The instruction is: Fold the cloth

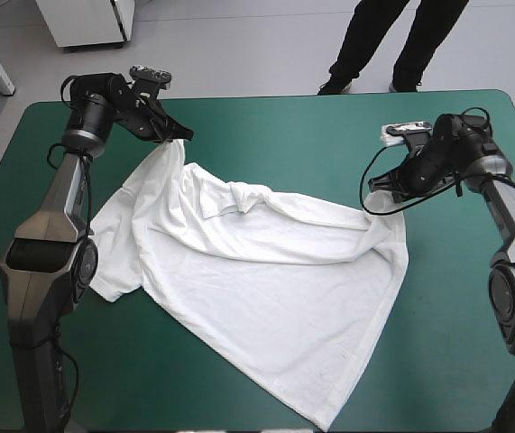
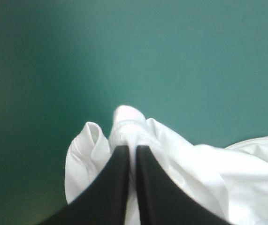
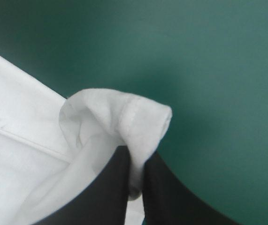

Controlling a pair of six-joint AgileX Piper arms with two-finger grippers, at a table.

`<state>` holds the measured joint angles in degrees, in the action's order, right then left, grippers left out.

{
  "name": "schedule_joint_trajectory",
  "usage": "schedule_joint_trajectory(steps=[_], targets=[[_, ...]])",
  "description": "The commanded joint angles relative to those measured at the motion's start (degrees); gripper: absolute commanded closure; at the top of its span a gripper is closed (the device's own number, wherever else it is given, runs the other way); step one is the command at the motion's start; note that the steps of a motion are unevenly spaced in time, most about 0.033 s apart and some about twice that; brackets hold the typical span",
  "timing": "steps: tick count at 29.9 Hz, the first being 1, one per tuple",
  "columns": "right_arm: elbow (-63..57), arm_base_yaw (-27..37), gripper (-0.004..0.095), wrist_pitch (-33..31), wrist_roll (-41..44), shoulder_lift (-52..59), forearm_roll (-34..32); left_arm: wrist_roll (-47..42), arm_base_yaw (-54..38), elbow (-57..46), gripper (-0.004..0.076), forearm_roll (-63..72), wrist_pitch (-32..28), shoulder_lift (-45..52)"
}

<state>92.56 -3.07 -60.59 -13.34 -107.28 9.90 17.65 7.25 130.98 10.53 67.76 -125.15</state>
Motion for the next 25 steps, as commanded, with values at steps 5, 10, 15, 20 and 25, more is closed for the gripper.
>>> schedule_joint_trajectory(steps=[5,10,15,20,25], targets=[[2.42,5.47,0.0417,-0.69,-4.16,2.95,7.89,1.17,0.01,1.87,0.0373,2.67,0.41,3.76],[6.15,10.14,0.0356,-2.93,-4.82,3.19,11.91,0.94,0.01,1.36,0.0291,2.92,2.63,5.93],[7.05,15.4,0.0356,-6.18,-6.34,5.02,19.57,0.37,0.01,-2.57,0.0291,-1.82,5.91,12.4],[6.81,16.25,0.0356,-7.65,-6.68,8.47,22.03,-1.36,0.01,-12.84,0.0292,-4.88,5.91,21.9],[3.83,14.48,0.0356,-7.88,-6.71,14.45,22.62,-3.76,-0.1,-27.02,0.0293,-8.3,6.01,32.06]])
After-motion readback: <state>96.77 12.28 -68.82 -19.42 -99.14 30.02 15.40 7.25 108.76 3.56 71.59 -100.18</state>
